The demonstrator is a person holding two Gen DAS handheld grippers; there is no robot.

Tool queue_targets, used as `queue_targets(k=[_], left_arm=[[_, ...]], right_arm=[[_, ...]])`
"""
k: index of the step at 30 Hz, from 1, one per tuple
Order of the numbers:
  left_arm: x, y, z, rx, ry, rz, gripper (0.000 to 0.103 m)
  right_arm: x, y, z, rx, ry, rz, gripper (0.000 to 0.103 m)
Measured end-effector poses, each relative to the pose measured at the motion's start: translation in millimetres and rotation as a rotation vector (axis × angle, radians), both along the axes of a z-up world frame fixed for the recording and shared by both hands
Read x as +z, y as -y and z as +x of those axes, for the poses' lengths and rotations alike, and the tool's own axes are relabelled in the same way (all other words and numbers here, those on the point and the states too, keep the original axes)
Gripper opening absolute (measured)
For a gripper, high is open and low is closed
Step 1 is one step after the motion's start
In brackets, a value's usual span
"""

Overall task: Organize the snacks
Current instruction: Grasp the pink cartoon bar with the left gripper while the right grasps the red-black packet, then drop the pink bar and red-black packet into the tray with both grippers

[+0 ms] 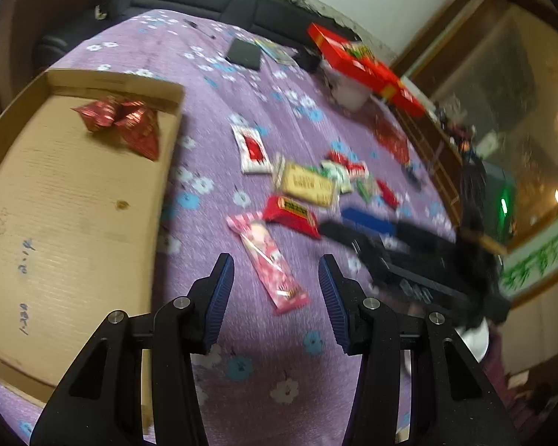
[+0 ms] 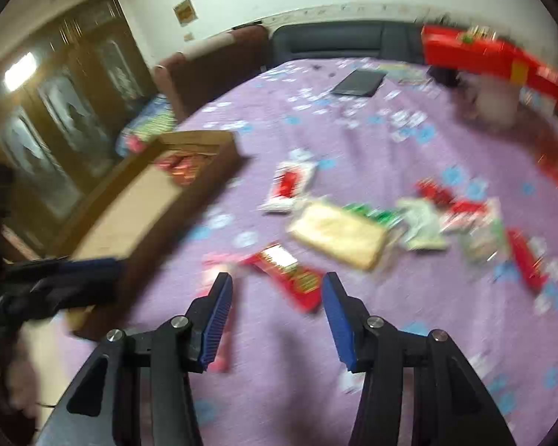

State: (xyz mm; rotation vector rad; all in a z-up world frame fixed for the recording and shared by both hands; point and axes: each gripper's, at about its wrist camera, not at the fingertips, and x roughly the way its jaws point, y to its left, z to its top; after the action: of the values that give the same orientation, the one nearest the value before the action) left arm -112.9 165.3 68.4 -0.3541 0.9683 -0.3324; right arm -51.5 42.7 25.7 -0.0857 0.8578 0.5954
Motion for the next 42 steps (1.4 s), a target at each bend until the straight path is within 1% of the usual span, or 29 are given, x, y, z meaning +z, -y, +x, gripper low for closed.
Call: queue_targets(k=[3,5,8,9,10,12,15,20,23,27,29,30,31,34,36,38,42], left_arm=[[-10,14,-1,-0.030,-0.023,0.025,0.046],[-15,22,0,-0.038,-0.032,0.047,0.046],[-16,27,0,-0.025,-0.018,0.108,0.046],[-17,27,0,-0.027,-0.016,0.109,0.046],[-18,28,1,-0.028,-0.014,0.110,0.046],[-20,30,4,-0.024,-0.007,0.135,0.046],[-25,36,11,-0.022,-0.006,0.174,0.046],[-37,48,26,-0.025,-0.014,0.240,0.046],[-43,56,35,-0.024,-0.015,0.275,0.046],[-50,63,45,-0.021,-0.015,0.322,0.046],[-51,65,45,-0.021,0.013,0.358,0.046],[-52,66,45,-0.018,0.017,0.372,0.036],[-52,64,45,-0.012,0.025,0.387,0.023],[-51,51,45,0.010,0.016,0.335,0.023],[-47,45,41,0.029,0.019,0.318,0.023],[-42,36,37,0.045,0.026,0.285,0.023],[-22,15,22,0.069,0.059,0.189,0.023]], right_arm=[[-11,-15,10,0.018,0.031,-0.083,0.053],[-21,-26,14,0.044,0.018,-0.101,0.053],[-31,-34,18,0.056,0.033,-0.124,0.053],[-31,-34,19,0.058,0.022,-0.118,0.046],[-30,-32,19,0.057,0.024,-0.101,0.035],[-29,-27,17,0.045,0.006,-0.071,0.033],[-30,-16,19,-0.004,-0.008,-0.042,0.031],[-29,6,22,-0.071,-0.040,0.009,0.031],[-29,13,24,-0.087,-0.056,0.040,0.031],[-28,15,24,-0.093,-0.056,0.049,0.031],[-27,16,24,-0.095,-0.053,0.054,0.031],[-27,16,24,-0.097,-0.052,0.058,0.031],[-27,17,24,-0.098,-0.052,0.062,0.031],[-26,19,23,-0.102,-0.045,0.075,0.031],[-25,20,22,-0.103,-0.039,0.083,0.030],[-25,20,22,-0.104,-0.036,0.087,0.030],[-24,22,20,-0.107,-0.027,0.102,0.028]])
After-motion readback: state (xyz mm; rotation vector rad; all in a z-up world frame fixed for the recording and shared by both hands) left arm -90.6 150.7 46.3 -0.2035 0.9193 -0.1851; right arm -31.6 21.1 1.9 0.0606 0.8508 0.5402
